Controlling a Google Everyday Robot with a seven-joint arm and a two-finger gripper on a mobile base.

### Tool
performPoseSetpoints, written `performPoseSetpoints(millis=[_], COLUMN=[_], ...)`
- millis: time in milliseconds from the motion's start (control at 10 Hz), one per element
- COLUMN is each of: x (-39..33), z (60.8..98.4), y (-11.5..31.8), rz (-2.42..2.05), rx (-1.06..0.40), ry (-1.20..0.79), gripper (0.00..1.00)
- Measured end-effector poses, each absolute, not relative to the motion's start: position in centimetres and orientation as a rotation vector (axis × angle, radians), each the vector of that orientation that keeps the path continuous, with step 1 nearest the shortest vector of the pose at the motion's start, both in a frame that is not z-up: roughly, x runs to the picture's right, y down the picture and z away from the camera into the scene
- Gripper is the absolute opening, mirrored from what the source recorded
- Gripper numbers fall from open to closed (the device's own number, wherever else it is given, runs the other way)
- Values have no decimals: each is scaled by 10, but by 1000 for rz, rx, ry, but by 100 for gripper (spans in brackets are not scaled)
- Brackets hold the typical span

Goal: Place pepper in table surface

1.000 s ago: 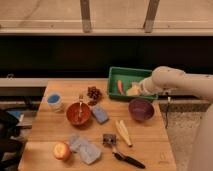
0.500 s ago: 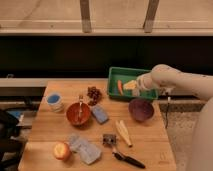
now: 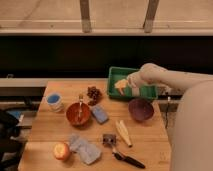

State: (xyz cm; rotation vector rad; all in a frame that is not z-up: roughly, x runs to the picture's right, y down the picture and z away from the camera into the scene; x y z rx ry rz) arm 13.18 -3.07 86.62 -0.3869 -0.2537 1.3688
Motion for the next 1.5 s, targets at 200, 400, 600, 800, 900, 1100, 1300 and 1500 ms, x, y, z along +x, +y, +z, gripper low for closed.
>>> performPoseSetpoints(millis=[200,400,600,800,900,1100,1300,1500], x=[131,131,135,135,135,139,145,152], z=[870,871,874,887,890,899,907,912], y=[-30,-30,-28,-30,-36,-46,-53,-54], rz=[1370,1369,1375,1392,1401,1417,1418,1413], rx=[-393,-393,-390,-383,-377,-369,-358,-349], ry=[-254,-254,-252,-278,-301,-337,-340,-325], gripper=[69,69,69,69,69,69,69,69])
